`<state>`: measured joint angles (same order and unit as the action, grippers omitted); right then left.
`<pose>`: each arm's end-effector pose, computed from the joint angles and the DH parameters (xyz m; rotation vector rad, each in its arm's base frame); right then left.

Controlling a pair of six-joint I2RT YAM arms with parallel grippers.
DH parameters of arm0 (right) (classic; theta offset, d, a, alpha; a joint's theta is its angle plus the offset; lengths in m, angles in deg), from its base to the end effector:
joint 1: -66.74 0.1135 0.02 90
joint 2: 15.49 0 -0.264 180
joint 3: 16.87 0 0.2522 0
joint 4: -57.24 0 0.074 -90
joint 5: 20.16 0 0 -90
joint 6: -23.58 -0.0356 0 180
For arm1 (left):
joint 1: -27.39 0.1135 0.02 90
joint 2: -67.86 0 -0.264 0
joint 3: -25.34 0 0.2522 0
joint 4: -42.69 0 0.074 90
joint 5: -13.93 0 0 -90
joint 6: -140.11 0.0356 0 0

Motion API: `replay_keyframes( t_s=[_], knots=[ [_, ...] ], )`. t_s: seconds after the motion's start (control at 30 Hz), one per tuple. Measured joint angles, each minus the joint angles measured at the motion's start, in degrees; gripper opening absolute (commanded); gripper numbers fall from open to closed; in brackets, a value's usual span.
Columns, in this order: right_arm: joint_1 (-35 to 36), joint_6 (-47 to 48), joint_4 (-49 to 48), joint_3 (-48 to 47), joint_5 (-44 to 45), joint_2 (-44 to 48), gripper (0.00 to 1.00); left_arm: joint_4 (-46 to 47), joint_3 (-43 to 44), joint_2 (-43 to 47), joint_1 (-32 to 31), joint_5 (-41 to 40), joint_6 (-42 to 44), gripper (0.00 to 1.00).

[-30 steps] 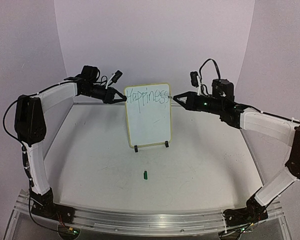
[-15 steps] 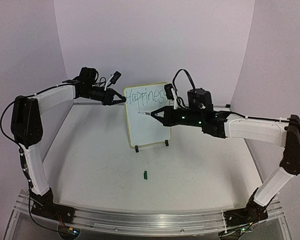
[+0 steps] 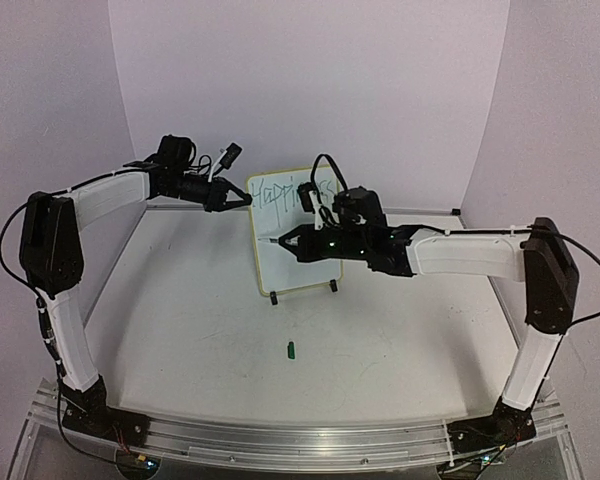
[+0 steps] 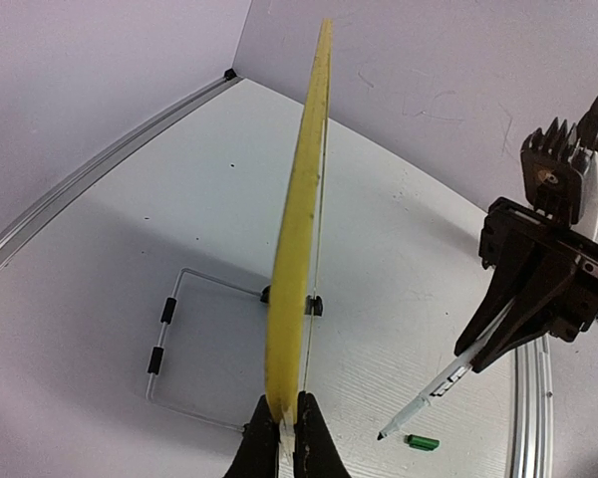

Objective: Write a sentence on the whiteboard

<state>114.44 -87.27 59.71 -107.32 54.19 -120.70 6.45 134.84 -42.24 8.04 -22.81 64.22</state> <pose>0.2867 0.3294 0.2719 -0.6598 1.8940 1.0547 0.4049 -0.1724 0.3016 1.0775 1.8065 -1.0686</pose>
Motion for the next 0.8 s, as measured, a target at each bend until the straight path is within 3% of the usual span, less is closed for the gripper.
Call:
replay_keyframes(
  t_s=[0.8],
  knots=[
    [0.2,0.0,0.6,-5.3,5.1,-6.9,0.00,0.0,0.0,0.0,0.0,0.0,0.0,0.00]
  ],
)
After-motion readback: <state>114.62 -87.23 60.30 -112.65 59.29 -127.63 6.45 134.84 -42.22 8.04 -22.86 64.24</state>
